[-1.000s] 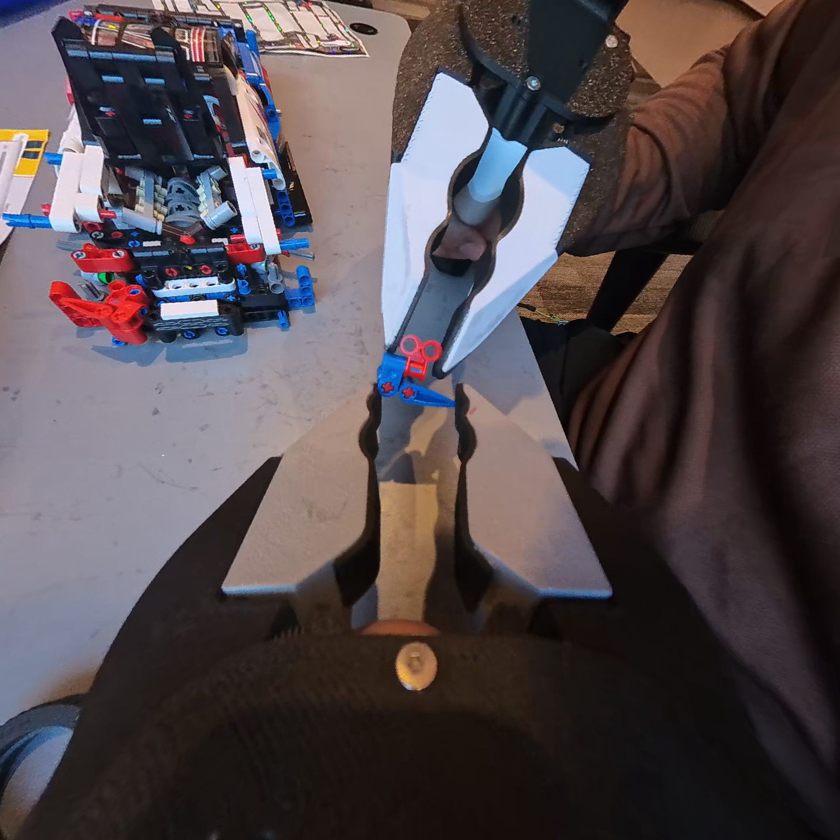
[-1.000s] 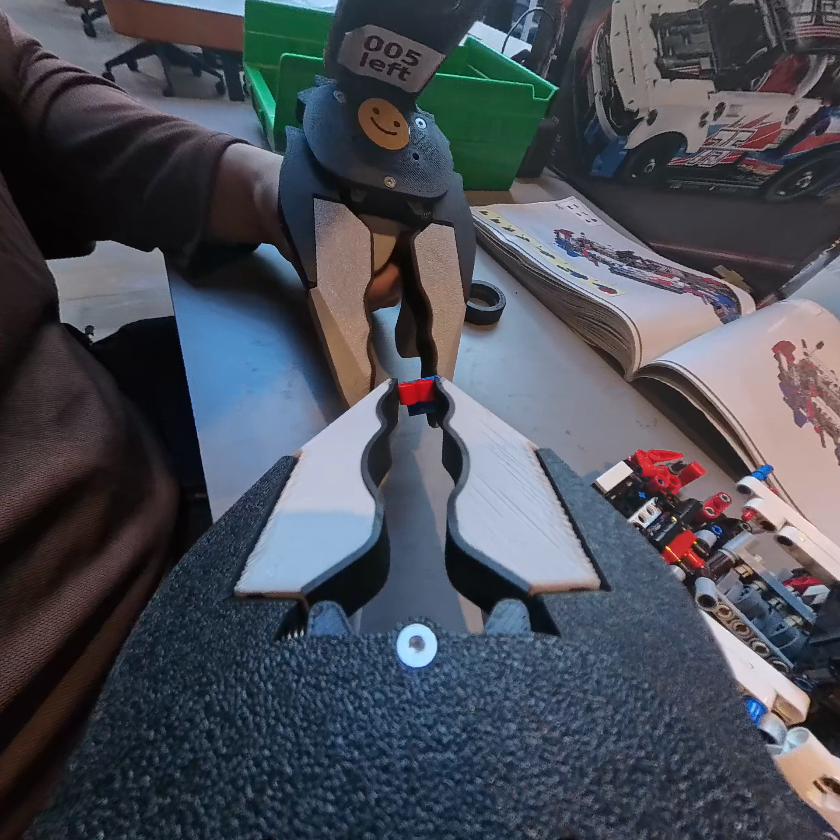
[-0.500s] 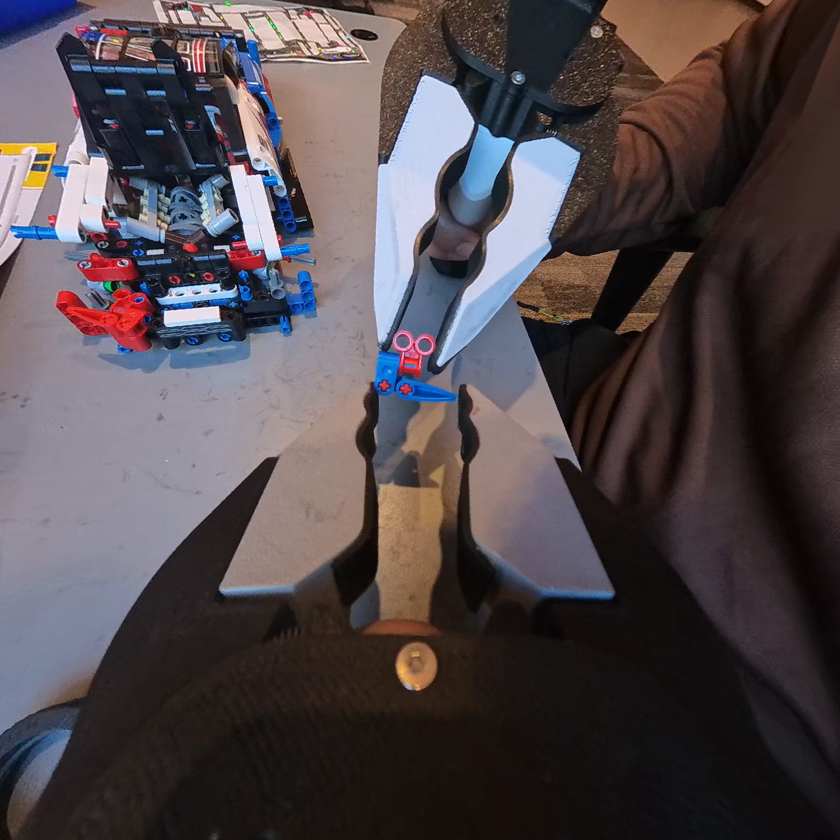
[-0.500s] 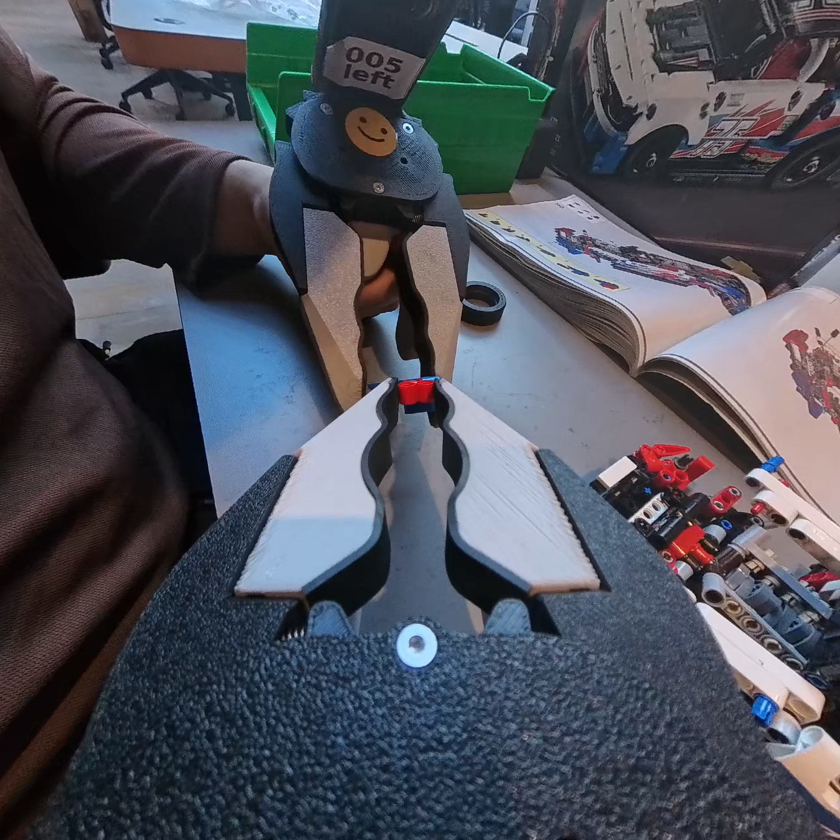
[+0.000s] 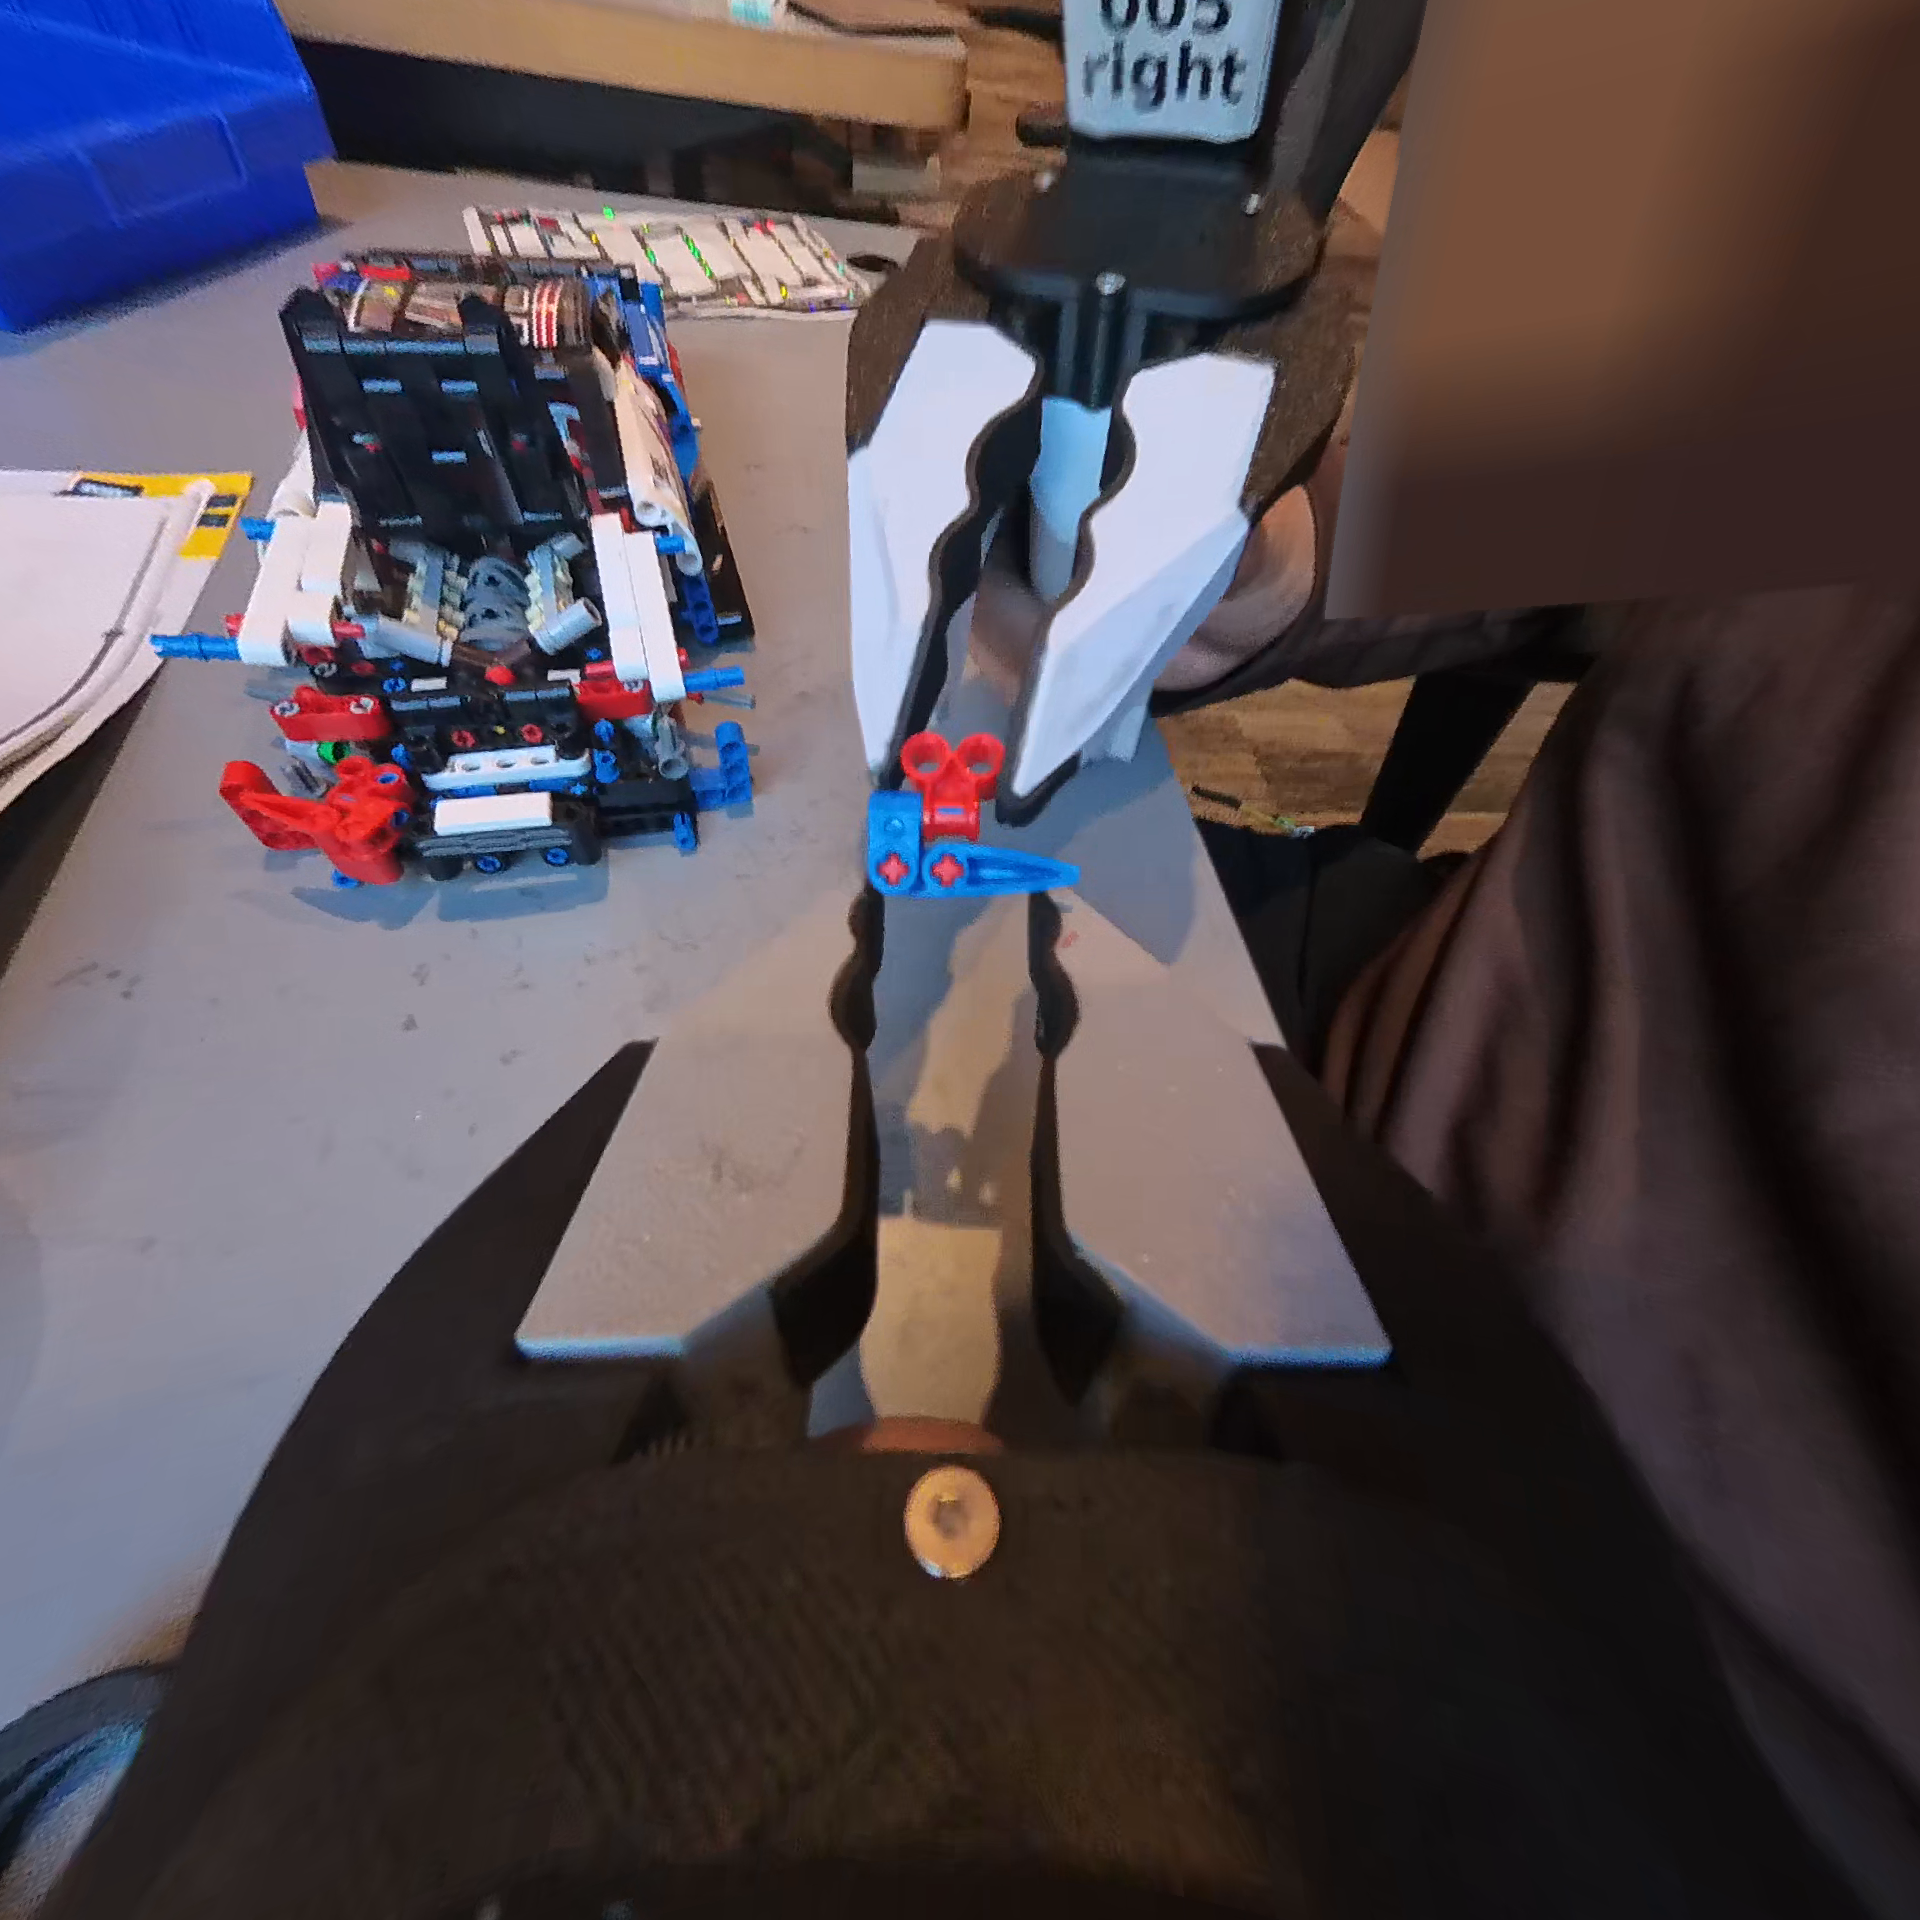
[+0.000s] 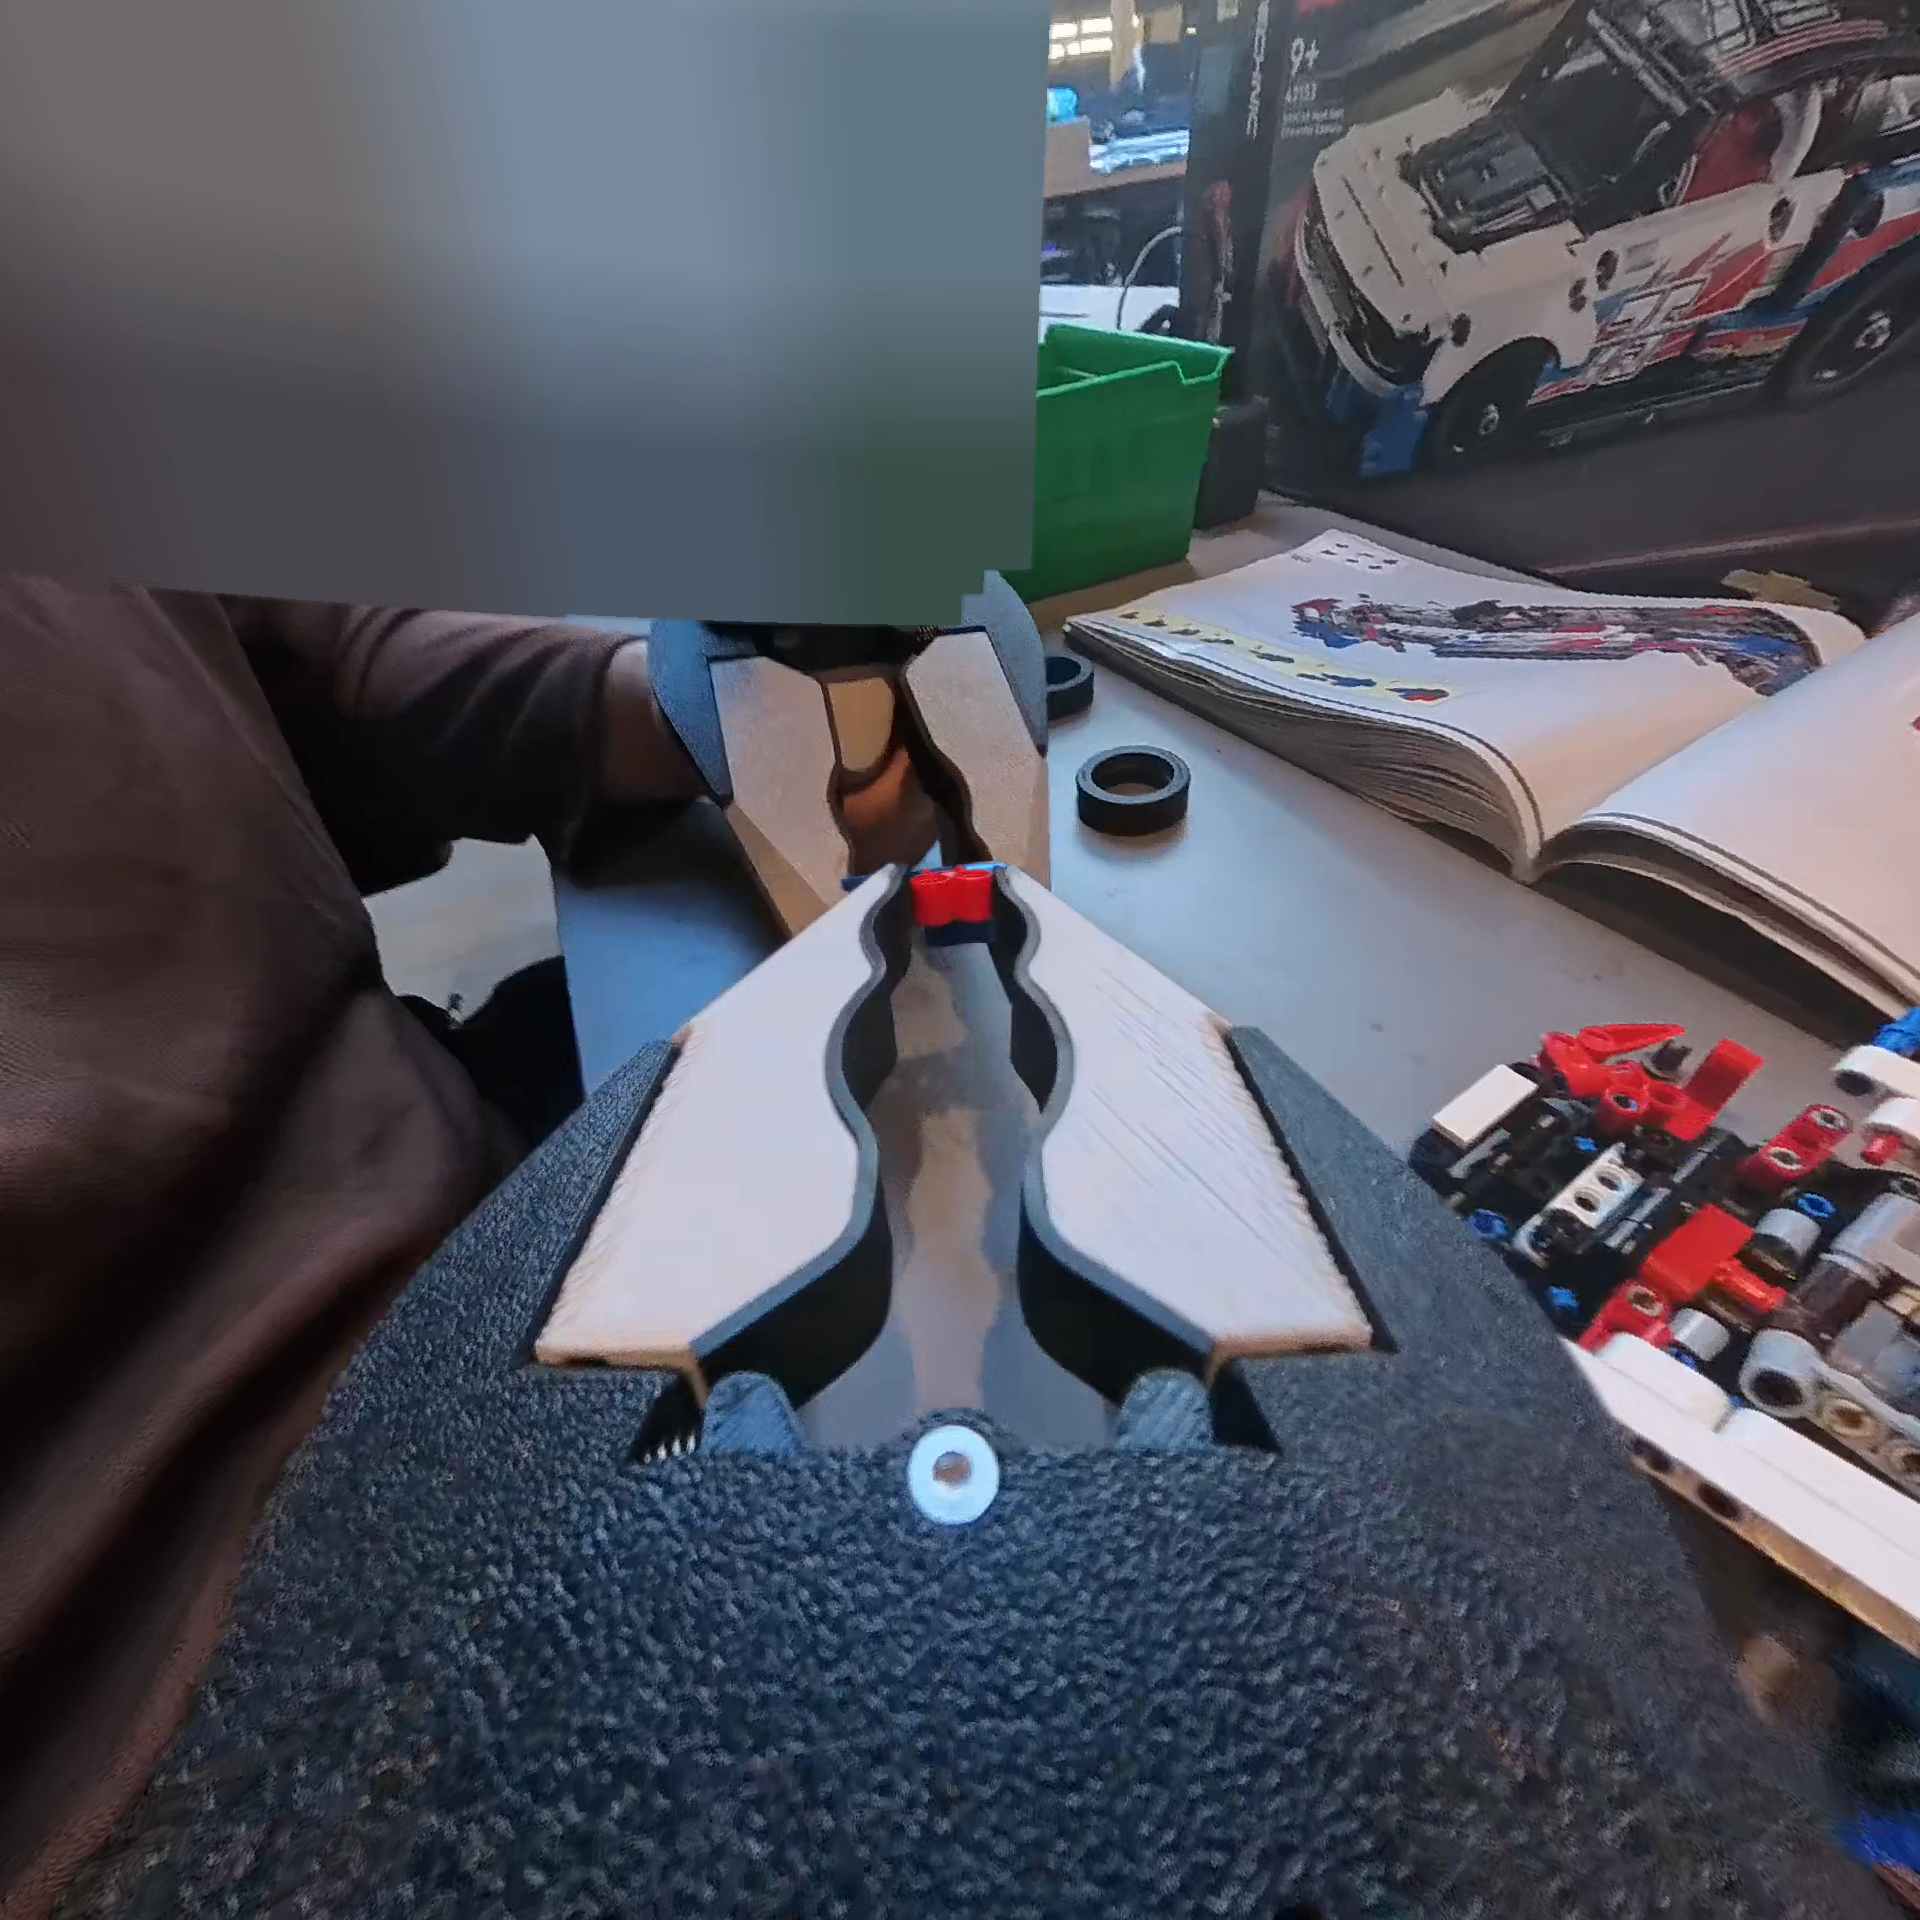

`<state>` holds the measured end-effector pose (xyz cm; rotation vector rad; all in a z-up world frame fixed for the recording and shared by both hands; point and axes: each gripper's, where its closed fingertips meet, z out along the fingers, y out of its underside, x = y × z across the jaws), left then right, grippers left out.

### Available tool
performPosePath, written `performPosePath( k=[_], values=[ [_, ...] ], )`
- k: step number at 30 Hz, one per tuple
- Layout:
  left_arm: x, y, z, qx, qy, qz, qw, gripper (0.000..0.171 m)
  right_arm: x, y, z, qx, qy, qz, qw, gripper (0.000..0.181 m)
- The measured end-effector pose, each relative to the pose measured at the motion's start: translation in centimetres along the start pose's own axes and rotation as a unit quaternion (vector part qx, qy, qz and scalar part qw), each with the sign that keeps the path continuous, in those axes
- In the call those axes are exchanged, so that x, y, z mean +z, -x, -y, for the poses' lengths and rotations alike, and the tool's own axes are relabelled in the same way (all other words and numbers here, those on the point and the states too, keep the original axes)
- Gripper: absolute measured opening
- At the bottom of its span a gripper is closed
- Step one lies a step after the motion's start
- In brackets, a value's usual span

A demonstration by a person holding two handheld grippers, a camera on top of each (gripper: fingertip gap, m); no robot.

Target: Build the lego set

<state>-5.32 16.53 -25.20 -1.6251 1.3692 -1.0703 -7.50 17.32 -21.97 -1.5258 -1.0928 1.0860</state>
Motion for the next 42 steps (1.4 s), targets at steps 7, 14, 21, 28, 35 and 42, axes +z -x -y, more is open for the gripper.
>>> performPosePath(
  k=[7,14,21,28,35,42],
  values=[
    [0.0,0.2,0.2,0.018,-0.006,0.022,1.0,0.014,0.4,0.4,0.1,0.017,-0.006,0.012,1.0,0.015],
    [-0.2,3.3,-1.9,0.019,0.065,0.115,0.991,0.013,0.7,-0.6,-0.7,-0.021,0.027,-0.037,0.999,0.032],
    [0.3,3.6,-3.2,0.071,0.121,0.161,0.977,0.013,2.0,-0.8,-2.5,-0.056,0.095,-0.066,0.992,0.051],
    [0.0,3.6,-3.3,0.078,0.129,0.163,0.975,0.013,2.2,-1.0,-2.9,-0.044,0.106,-0.06,0.992,0.038],
    [0.1,3.5,-3.7,0.077,0.14,0.156,0.975,0.013,1.9,-1.2,-3.1,-0.041,0.114,-0.054,0.991,0.031],
    [0.1,3.3,-3.8,0.061,0.136,0.141,0.979,0.013,1.7,-0.4,-3.1,-0.037,0.114,-0.022,0.993,0.008]
  ],
)
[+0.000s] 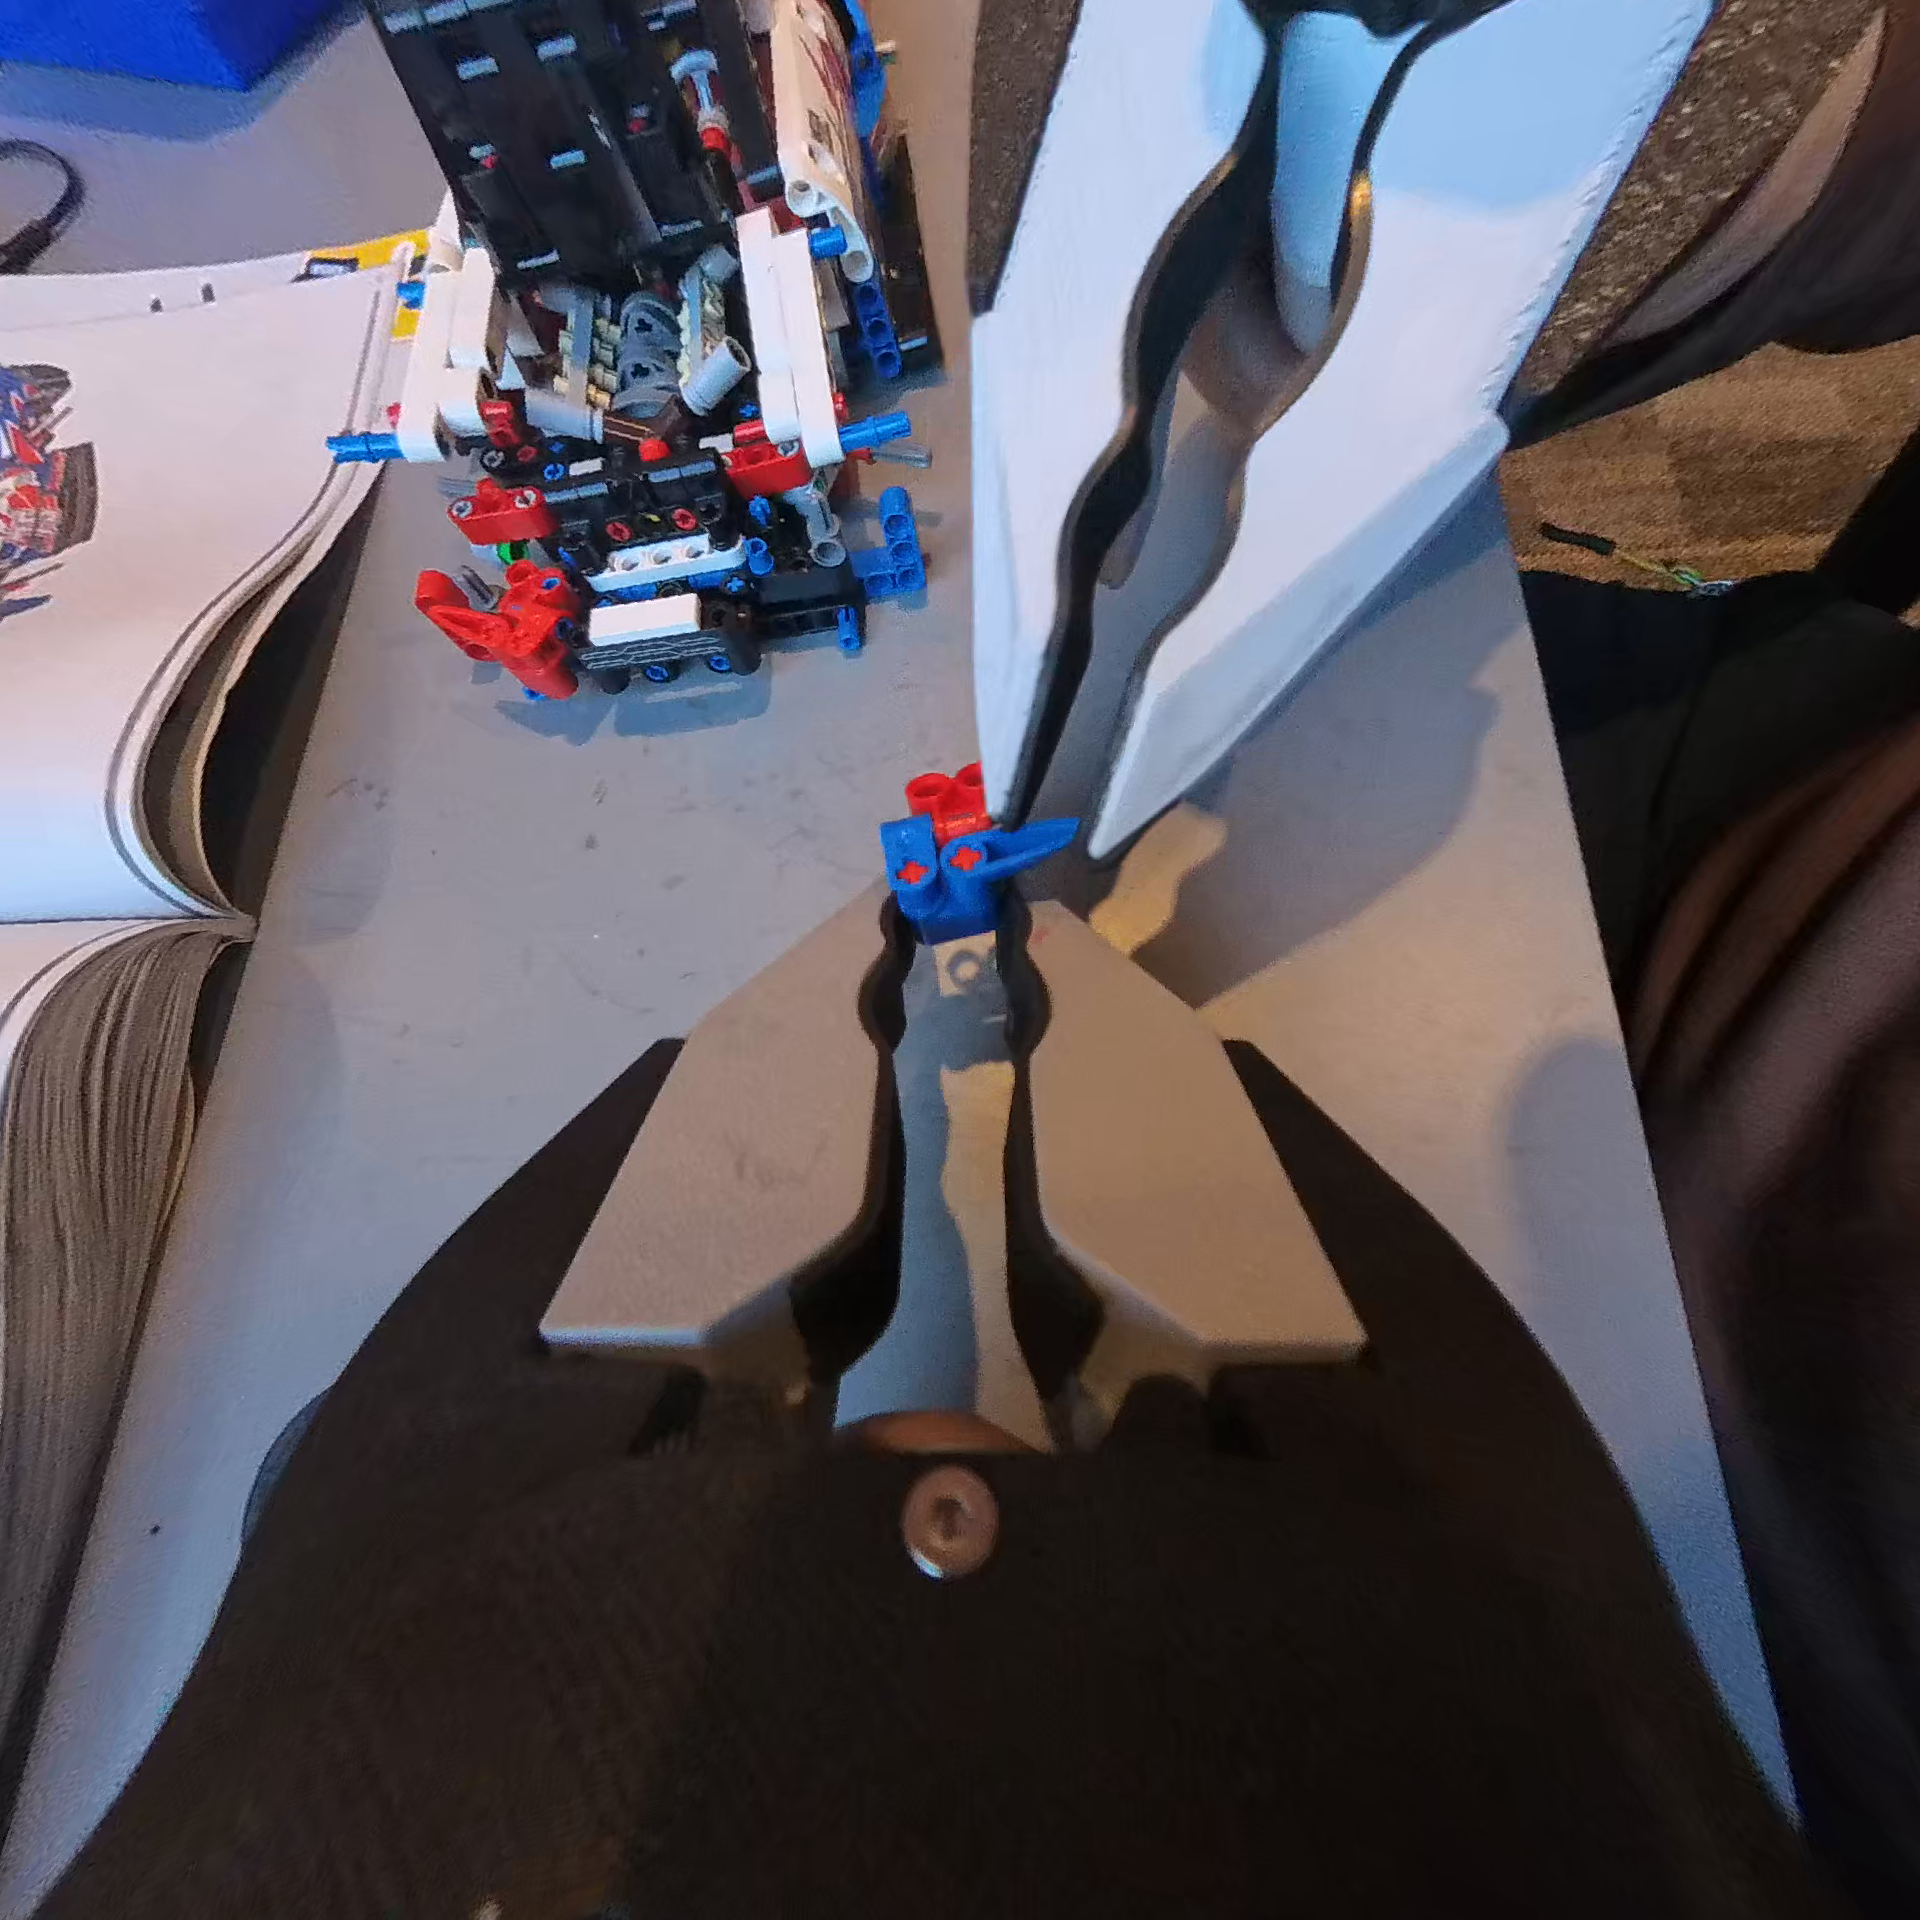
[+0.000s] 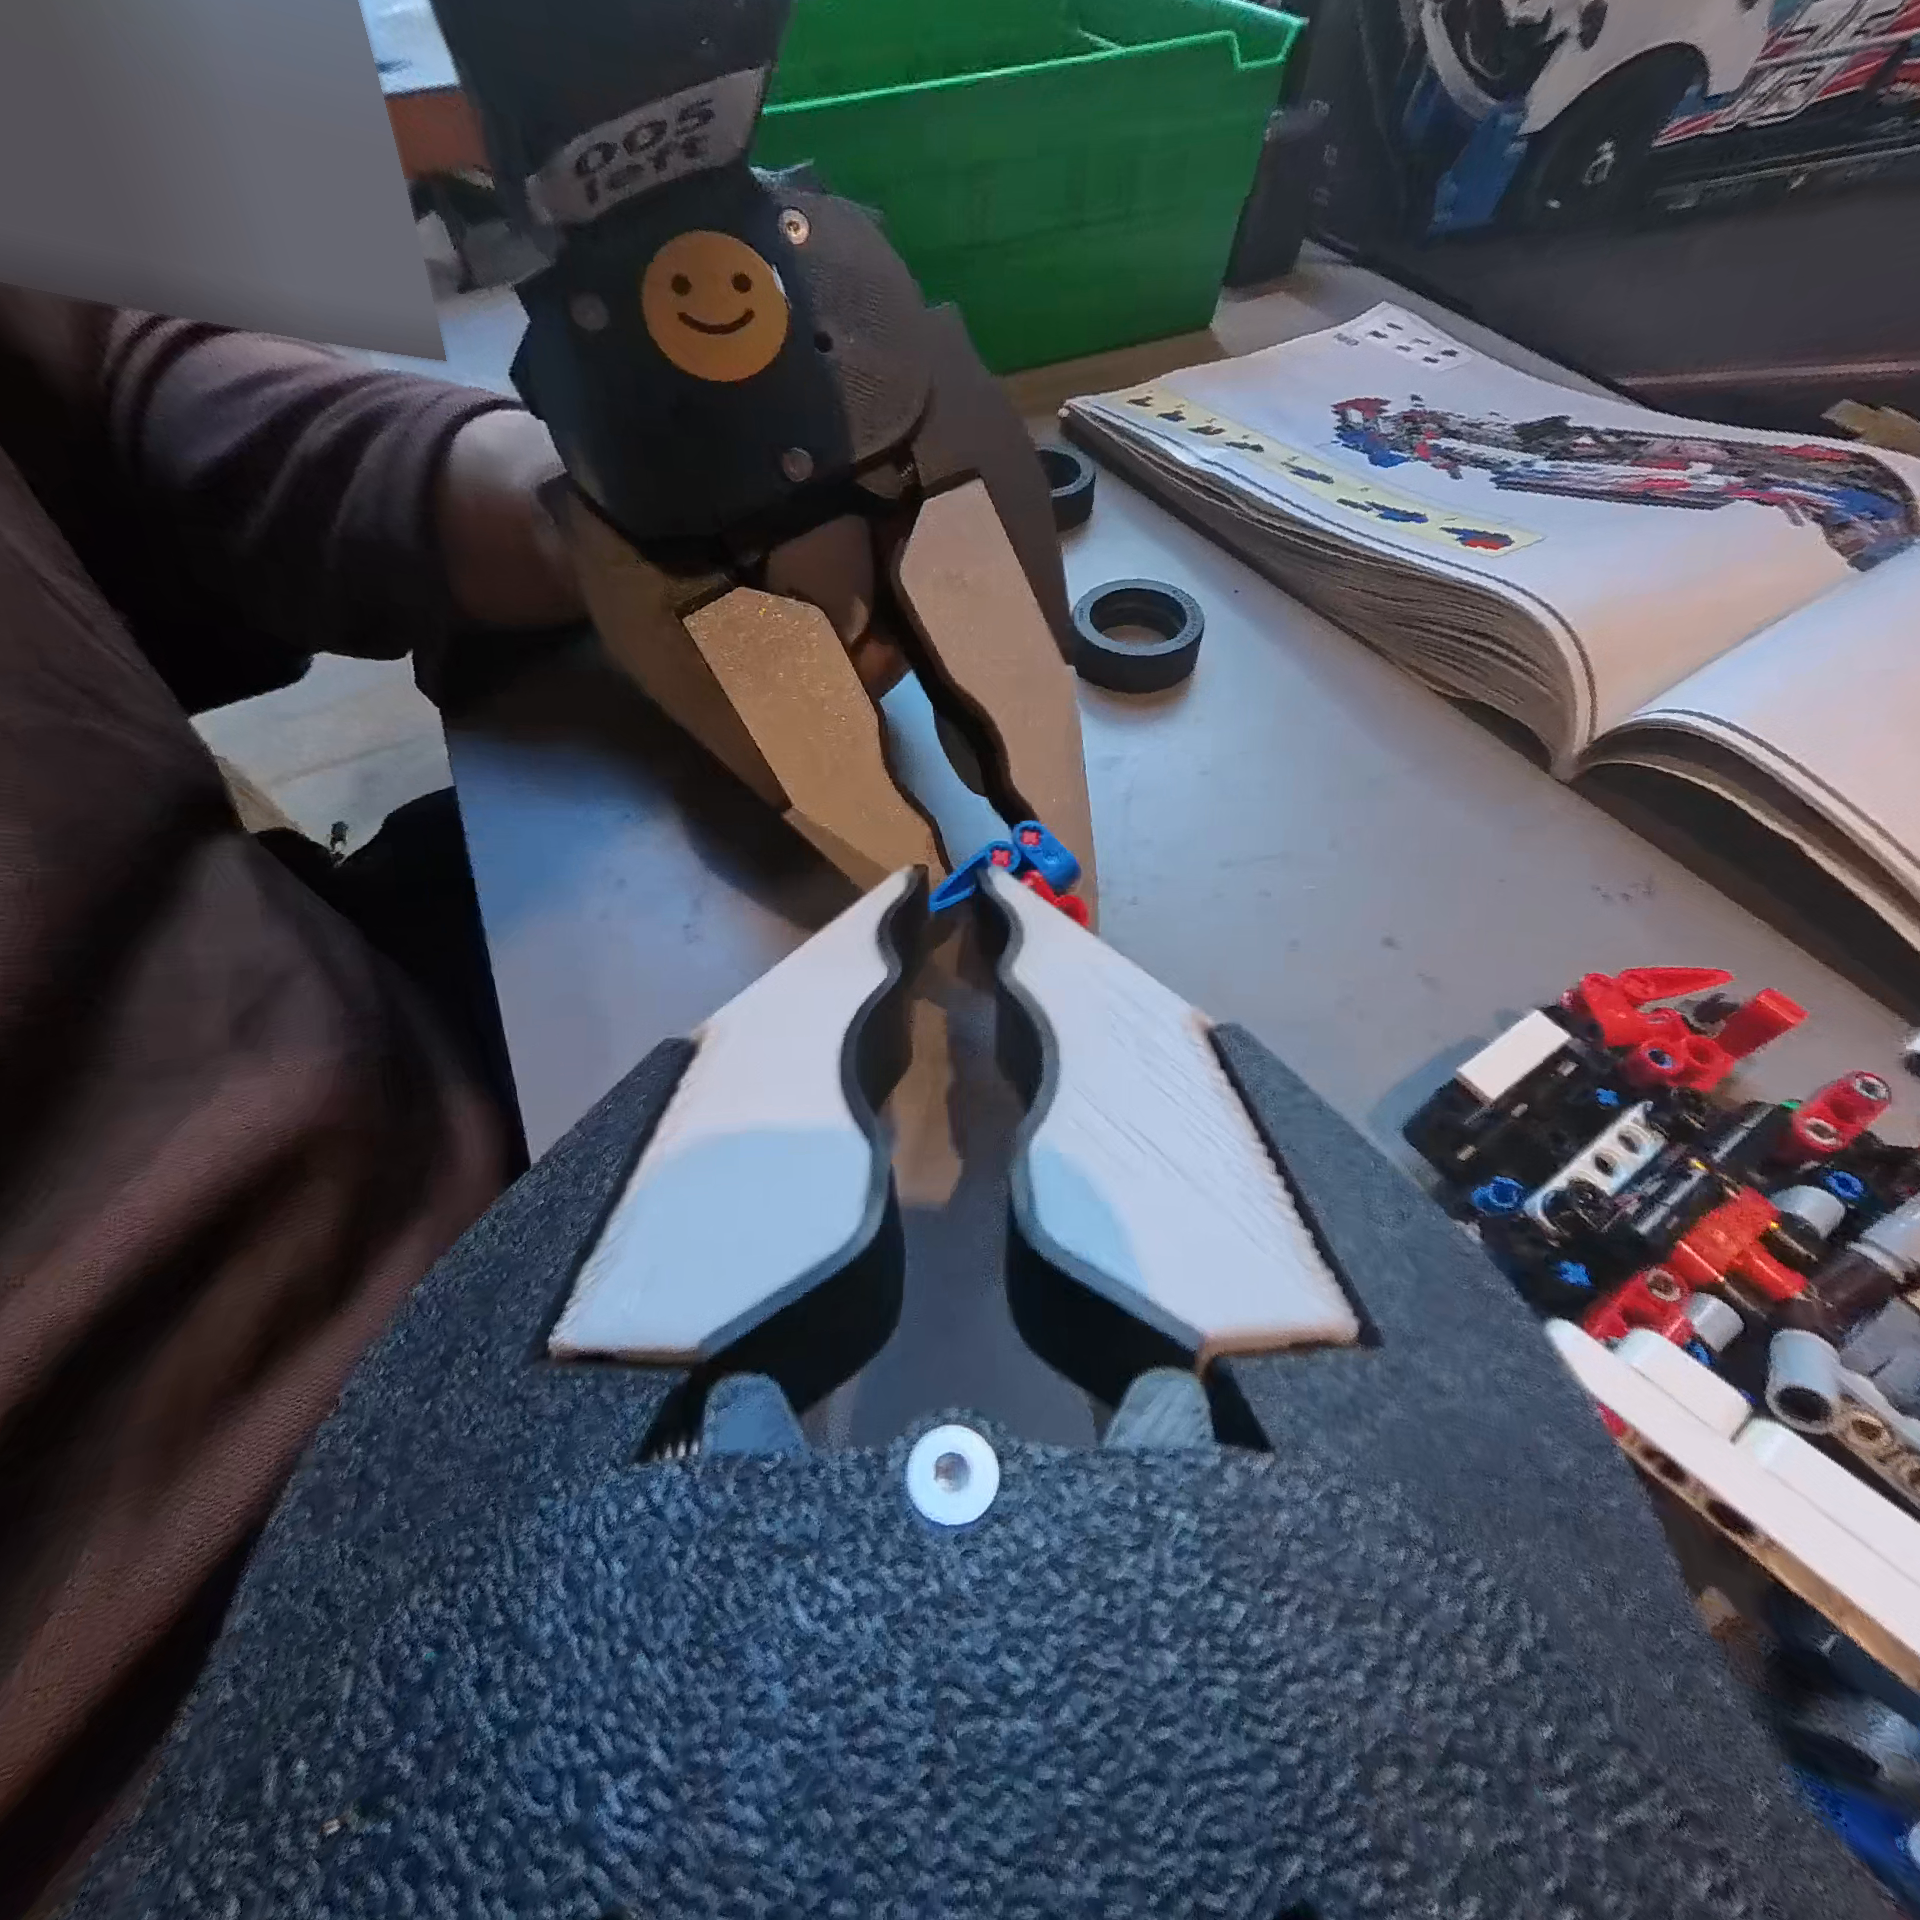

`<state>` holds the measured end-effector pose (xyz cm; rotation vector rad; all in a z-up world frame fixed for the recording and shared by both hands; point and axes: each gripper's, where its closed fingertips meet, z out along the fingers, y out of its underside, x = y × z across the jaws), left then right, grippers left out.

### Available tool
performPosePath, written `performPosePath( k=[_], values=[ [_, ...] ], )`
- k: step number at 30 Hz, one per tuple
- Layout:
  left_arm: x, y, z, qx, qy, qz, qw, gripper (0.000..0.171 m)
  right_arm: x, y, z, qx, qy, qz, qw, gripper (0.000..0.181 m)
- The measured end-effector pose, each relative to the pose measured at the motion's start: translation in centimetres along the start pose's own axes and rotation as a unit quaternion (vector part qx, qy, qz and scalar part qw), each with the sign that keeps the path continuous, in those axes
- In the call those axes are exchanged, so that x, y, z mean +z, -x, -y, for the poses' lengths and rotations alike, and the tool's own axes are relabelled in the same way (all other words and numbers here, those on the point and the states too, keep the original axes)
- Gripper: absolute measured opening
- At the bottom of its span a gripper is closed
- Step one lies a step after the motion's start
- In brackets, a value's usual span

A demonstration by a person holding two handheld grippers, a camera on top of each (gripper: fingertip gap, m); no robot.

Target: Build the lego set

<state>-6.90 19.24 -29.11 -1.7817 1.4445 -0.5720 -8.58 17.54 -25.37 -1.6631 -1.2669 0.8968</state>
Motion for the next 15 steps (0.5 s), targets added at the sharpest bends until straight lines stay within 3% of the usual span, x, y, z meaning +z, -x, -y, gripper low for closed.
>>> performPosePath(
  k=[6,9,11,15],
  values=[
    [0.0,0.0,0.4,-0.014,-0.015,-0.008,1.0,0.012,-0.3,-0.2,0.3,0.007,-0.012,0.001,1.0,0.009],
    [-0.1,1.2,0.2,-0.031,-0.012,0.017,0.999,0.013,-0.5,-0.8,0.5,0.016,-0.022,-0.016,0.999,0.033],
    [-0.1,1.0,0.2,-0.034,-0.013,0.009,0.999,0.013,-0.5,-0.9,0.3,0.001,-0.014,-0.026,1.0,0.036],
    [-0.1,3.2,-0.3,0.006,0.007,0.099,0.995,0.013,-0.3,-1.3,-0.3,-0.01,0.016,-0.082,0.996,0.027]
  ],
)
